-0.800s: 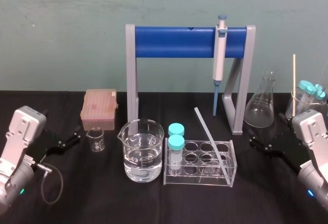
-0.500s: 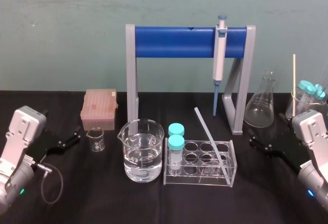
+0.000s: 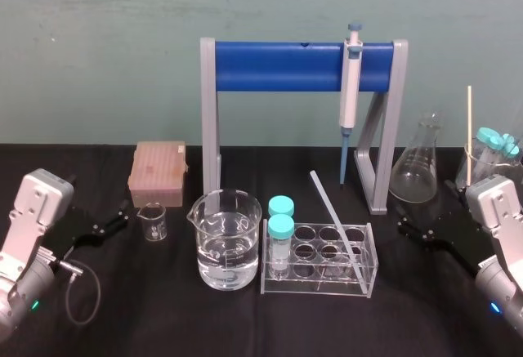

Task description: Pick up the stirring rod with one hand, then place it down.

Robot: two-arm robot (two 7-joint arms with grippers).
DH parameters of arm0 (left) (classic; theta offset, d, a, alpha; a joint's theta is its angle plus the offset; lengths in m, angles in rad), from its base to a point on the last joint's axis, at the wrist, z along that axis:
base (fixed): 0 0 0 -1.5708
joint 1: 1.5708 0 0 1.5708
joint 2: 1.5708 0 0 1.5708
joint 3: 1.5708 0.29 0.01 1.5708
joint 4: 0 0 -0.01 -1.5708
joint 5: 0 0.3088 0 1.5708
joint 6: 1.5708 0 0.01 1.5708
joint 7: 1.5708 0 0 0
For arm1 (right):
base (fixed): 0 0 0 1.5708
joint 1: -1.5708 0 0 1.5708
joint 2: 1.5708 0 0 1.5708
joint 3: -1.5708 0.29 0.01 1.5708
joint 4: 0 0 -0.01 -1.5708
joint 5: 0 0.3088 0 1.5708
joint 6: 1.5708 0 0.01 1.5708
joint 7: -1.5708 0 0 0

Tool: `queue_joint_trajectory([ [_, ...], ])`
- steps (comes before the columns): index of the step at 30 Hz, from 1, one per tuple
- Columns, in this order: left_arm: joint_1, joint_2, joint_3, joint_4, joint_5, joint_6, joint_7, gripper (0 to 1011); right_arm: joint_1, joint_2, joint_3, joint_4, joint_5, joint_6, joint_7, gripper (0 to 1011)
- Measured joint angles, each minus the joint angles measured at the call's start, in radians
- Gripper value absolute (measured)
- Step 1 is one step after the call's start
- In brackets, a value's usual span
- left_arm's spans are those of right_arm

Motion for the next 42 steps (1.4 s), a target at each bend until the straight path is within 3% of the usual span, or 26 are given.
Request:
queue_joint_trajectory([
  [42, 0.000, 0.000, 0.000, 0.000, 0.000, 0.000, 0.000, 1000, 0.000, 0.000, 0.000, 0.000, 0.000, 0.000, 0.000, 1003],
])
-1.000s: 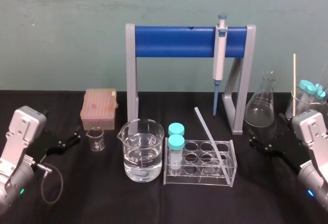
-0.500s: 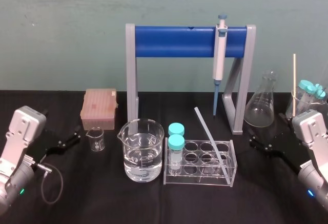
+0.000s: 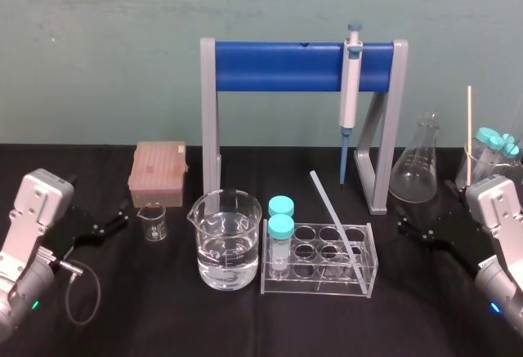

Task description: Pick up the stirring rod with one hand, then place it down.

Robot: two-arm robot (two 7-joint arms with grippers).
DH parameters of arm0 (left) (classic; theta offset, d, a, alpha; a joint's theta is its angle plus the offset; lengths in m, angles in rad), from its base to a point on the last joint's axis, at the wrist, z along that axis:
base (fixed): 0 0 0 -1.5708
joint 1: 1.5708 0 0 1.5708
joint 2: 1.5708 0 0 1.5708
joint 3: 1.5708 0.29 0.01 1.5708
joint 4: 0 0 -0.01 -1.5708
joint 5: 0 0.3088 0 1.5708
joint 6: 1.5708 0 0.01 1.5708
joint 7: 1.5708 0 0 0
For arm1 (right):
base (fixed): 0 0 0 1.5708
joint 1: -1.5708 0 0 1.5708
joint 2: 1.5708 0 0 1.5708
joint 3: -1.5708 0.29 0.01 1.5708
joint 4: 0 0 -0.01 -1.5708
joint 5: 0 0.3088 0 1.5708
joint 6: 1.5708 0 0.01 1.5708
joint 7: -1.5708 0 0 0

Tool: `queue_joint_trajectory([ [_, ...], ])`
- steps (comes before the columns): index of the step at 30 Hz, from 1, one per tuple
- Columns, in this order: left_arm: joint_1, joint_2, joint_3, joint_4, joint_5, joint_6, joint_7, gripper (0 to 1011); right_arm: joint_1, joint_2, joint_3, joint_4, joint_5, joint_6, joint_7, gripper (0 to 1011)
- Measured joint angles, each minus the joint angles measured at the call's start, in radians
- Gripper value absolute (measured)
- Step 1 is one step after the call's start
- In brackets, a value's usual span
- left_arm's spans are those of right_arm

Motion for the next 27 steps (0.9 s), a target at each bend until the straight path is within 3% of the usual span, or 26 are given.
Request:
queue_joint_trajectory([
  [7, 0.000, 0.000, 0.000, 0.000, 0.000, 0.000, 0.000, 1000, 0.000, 0.000, 0.000, 0.000, 0.000, 0.000, 0.000, 1003],
  [11, 0.000, 0.000, 0.000, 0.000, 0.000, 0.000, 0.000, 1000, -0.009, -0.003, 0.018, -0.004, -0.012, -0.026, -0.010, 1003],
  [18, 0.000, 0.000, 0.000, 0.000, 0.000, 0.000, 0.000, 1000, -0.036, -0.007, 0.067, -0.028, -0.011, -0.132, -0.016, 1003],
  [24, 0.000, 0.000, 0.000, 0.000, 0.000, 0.000, 0.000, 1000, -0.020, -0.015, 0.073, -0.045, 0.003, -0.226, 0.064, 1003],
  [27, 0.000, 0.000, 0.000, 0.000, 0.000, 0.000, 0.000, 1000, 0.000, -0.027, 0.066, -0.036, 0.020, -0.232, 0.105, 1003],
])
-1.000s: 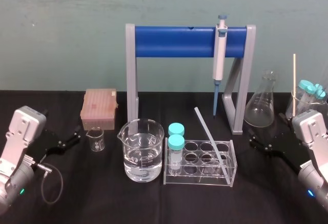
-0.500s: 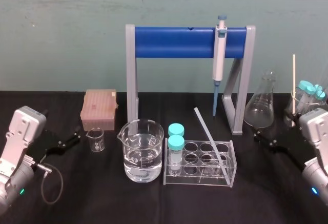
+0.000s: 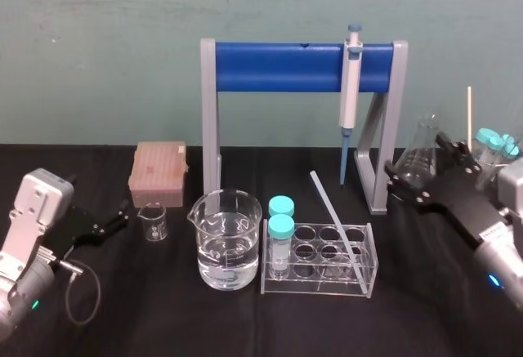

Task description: Pick up the stirring rod with one hand, then place it down.

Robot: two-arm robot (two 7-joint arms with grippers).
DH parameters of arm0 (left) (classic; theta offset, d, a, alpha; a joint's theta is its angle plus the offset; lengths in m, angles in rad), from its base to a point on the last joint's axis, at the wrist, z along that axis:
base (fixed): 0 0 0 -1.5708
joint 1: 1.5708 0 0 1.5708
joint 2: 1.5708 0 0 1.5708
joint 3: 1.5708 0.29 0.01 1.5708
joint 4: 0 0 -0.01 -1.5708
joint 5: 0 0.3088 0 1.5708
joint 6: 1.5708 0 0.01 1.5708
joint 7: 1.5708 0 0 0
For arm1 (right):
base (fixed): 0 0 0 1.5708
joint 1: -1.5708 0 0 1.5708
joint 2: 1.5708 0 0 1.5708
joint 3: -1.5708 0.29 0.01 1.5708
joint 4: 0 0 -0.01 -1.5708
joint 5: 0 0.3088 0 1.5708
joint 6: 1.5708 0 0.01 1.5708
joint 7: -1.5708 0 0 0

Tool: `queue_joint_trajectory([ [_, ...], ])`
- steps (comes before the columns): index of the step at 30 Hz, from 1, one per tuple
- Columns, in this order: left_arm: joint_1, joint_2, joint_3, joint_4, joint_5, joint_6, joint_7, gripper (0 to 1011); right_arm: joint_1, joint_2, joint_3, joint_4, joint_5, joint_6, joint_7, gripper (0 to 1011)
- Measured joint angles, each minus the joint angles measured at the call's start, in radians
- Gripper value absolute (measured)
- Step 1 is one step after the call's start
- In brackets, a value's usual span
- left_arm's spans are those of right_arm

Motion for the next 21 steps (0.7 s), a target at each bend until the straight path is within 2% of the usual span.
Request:
queue_joint_trajectory([
  [5, 0.000, 0.000, 0.000, 0.000, 0.000, 0.000, 0.000, 1000, 0.061, -0.033, -0.023, 0.045, 0.063, 0.011, 0.121, 1003],
  [13, 0.000, 0.000, 0.000, 0.000, 0.000, 0.000, 0.000, 1000, 0.130, -0.074, -0.070, 0.099, 0.101, 0.023, 0.284, 1003],
  [21, 0.000, 0.000, 0.000, 0.000, 0.000, 0.000, 0.000, 1000, 0.151, -0.099, -0.095, 0.116, 0.122, 0.056, 0.375, 1003],
])
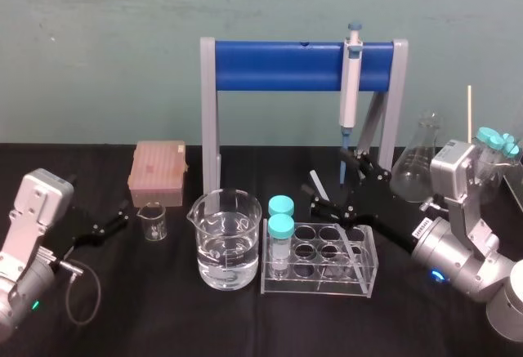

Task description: Pick up the stirring rod with one hand, then place it down.

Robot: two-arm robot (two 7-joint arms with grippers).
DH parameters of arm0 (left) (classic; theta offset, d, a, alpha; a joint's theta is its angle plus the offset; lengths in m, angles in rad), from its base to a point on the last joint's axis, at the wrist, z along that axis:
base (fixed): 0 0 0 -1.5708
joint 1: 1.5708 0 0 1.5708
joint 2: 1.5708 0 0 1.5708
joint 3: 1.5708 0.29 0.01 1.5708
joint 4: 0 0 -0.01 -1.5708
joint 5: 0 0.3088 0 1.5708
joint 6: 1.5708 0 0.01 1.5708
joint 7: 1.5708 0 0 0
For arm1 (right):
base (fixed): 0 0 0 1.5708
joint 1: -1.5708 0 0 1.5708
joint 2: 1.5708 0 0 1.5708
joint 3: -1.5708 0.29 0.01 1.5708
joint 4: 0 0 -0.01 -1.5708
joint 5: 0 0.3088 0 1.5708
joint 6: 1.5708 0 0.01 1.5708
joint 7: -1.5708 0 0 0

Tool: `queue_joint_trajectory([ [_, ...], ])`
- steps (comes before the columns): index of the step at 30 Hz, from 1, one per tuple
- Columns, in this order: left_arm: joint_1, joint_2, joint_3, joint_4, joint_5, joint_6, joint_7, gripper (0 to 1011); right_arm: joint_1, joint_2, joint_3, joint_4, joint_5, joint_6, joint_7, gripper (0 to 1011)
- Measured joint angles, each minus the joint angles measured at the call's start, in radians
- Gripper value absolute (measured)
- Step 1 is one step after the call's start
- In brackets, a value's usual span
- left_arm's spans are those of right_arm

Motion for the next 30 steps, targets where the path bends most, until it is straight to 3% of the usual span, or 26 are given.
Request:
queue_joint_trajectory([
  [5, 0.000, 0.000, 0.000, 0.000, 0.000, 0.000, 0.000, 1000, 0.005, -0.018, 0.000, 0.024, 0.032, 0.064, 0.041, 1003],
  [12, 0.000, 0.000, 0.000, 0.000, 0.000, 0.000, 0.000, 1000, 0.007, -0.032, 0.006, 0.046, 0.035, 0.108, 0.057, 1003],
  [30, 0.000, 0.000, 0.000, 0.000, 0.000, 0.000, 0.000, 1000, 0.002, -0.042, 0.021, 0.052, 0.005, 0.139, 0.070, 1003],
])
